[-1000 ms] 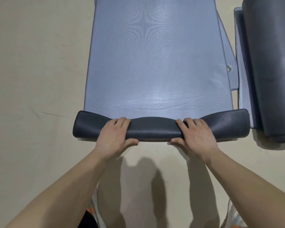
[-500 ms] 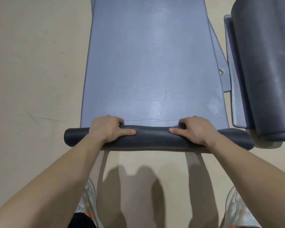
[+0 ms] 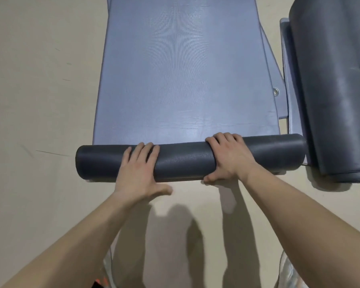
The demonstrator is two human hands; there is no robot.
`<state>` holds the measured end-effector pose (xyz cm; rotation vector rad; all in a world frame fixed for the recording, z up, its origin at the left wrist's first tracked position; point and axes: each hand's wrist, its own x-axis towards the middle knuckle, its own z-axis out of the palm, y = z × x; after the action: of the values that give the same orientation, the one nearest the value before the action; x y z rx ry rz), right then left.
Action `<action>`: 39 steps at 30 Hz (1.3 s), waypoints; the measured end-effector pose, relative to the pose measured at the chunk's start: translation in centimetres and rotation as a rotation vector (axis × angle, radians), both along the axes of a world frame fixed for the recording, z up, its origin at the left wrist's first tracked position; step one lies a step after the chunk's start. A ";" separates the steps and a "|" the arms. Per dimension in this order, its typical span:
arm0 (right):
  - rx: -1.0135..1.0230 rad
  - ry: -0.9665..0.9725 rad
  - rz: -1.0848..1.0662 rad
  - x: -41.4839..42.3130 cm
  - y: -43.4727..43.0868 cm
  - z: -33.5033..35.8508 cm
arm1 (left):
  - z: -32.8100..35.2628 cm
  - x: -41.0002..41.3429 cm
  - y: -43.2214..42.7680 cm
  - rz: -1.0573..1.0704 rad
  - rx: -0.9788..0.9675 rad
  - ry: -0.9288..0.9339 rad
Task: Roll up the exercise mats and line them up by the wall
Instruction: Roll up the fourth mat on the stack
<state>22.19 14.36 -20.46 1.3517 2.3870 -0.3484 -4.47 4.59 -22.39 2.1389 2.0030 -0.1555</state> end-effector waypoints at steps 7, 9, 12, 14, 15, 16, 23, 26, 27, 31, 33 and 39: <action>0.295 0.048 0.023 1.3 -3.4 -1.5 | 0.1 -2.4 4.3 -0.114 -0.149 -0.061; 0.256 0.032 0.000 0.9 -2.1 -1.5 | 0.3 -2.2 4.9 -0.113 -0.163 -0.066; 0.078 0.007 -0.028 0.1 -0.1 -0.4 | 0.4 -0.6 3.9 -0.160 -0.112 0.057; 0.016 -0.003 -0.031 0.1 -0.1 0.4 | 1.0 0.4 3.0 -0.172 -0.081 0.093; -0.016 -0.012 -0.033 0.1 -0.5 0.8 | 1.4 0.6 2.6 -0.167 -0.103 0.081; -0.056 -0.022 -0.032 0.2 -0.9 1.1 | 1.7 0.7 2.3 -0.167 -0.138 0.065; -0.059 -0.003 -0.105 1.9 -7.0 2.4 | 5.0 0.7 4.2 -0.192 -0.664 -0.089; 0.070 0.008 -0.136 2.2 -8.6 1.4 | 5.9 0.7 6.3 -0.131 -0.787 -0.201; 0.049 0.011 -0.155 2.2 -7.9 1.5 | 6.0 0.6 6.3 -0.113 -0.775 -0.195; -0.180 0.005 -0.185 1.5 -3.1 3.0 | 6.0 0.3 2.3 0.034 -0.232 -0.075; -0.344 0.005 -0.207 1.1 -0.6 4.2 | 5.4 1.0 -0.6 0.084 -0.065 -0.057; 0.212 0.053 -0.126 1.2 -4.7 2.8 | 2.8 -1.0 4.3 0.010 -0.119 -0.150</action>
<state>23.34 9.66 -17.64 1.6108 2.4439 -0.1691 -5.44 8.87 -19.62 2.0053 1.8713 -0.1056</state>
